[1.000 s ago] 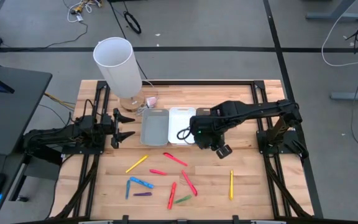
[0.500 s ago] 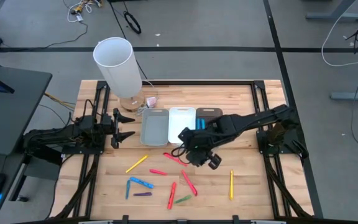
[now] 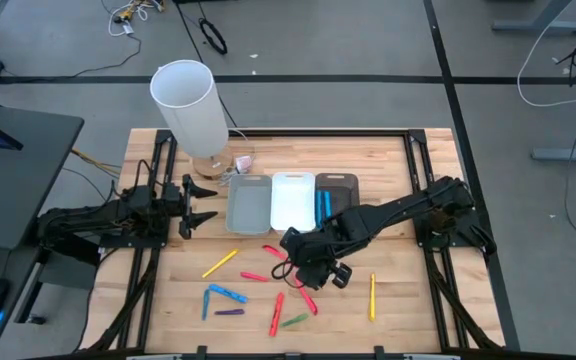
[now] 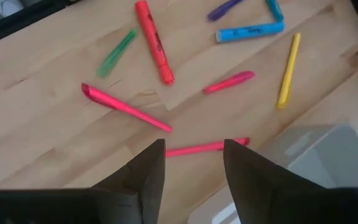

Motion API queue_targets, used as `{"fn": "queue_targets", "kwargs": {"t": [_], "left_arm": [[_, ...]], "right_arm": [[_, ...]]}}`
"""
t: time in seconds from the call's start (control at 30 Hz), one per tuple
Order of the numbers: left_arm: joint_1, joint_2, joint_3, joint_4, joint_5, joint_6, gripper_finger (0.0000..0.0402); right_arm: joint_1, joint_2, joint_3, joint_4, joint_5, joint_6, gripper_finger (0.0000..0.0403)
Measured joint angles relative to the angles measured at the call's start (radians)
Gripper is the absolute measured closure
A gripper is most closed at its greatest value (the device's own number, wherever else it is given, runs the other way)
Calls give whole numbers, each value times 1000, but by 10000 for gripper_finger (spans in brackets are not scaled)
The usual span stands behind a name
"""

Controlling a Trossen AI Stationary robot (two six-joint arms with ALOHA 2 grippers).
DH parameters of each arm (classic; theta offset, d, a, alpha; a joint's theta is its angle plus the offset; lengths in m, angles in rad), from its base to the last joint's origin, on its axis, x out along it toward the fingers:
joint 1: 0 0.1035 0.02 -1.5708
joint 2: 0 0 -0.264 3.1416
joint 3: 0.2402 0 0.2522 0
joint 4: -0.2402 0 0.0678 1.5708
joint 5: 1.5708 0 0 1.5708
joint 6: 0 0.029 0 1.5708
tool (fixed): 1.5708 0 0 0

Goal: Pick & Place Markers
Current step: Put the orange marker pen into the black bin

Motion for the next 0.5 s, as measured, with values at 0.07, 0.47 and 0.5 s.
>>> {"fn": "queue_targets", "kwargs": {"t": [0.07, 0.47, 0.5], "left_arm": [[0, 0, 0, 0, 1, 0, 99], [0, 0, 0, 0, 1, 0, 99], [0, 0, 0, 0, 1, 0, 99]], "right_arm": [[1, 0, 0, 7, -1, -20, 238], [4, 0, 0, 5, 0, 25, 238], [4, 0, 0, 5, 0, 38, 238]]}}
